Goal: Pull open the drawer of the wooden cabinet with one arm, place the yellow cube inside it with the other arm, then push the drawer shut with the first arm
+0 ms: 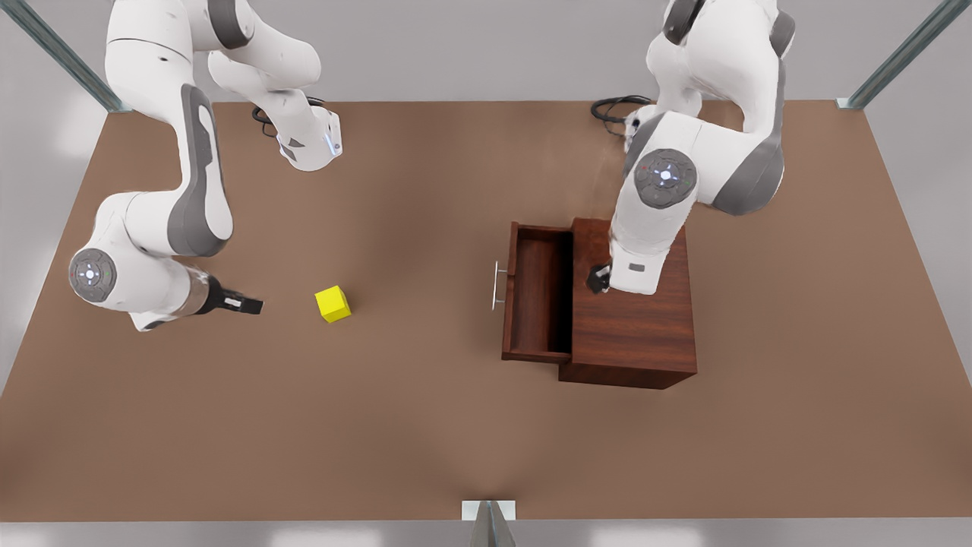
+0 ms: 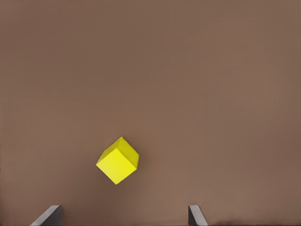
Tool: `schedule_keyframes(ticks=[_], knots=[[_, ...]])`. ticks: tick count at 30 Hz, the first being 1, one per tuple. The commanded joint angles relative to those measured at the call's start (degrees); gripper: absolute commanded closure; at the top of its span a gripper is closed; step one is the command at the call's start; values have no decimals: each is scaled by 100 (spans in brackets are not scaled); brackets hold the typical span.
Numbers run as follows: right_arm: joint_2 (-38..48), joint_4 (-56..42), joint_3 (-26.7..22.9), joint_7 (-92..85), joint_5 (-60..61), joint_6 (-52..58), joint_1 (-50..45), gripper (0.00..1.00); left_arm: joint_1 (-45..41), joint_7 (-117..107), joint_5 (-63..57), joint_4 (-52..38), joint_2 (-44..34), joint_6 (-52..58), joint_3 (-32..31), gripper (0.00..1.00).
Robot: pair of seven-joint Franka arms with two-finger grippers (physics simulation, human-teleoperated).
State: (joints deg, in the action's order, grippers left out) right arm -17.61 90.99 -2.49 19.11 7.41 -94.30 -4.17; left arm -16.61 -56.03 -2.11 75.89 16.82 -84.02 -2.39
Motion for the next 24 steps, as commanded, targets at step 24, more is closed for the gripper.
schedule_keyframes(ticks=[24], knots=[[346, 3566, 82, 5331, 578, -4905, -910, 0, 1520, 5973, 694, 664, -390, 61, 107, 0]])
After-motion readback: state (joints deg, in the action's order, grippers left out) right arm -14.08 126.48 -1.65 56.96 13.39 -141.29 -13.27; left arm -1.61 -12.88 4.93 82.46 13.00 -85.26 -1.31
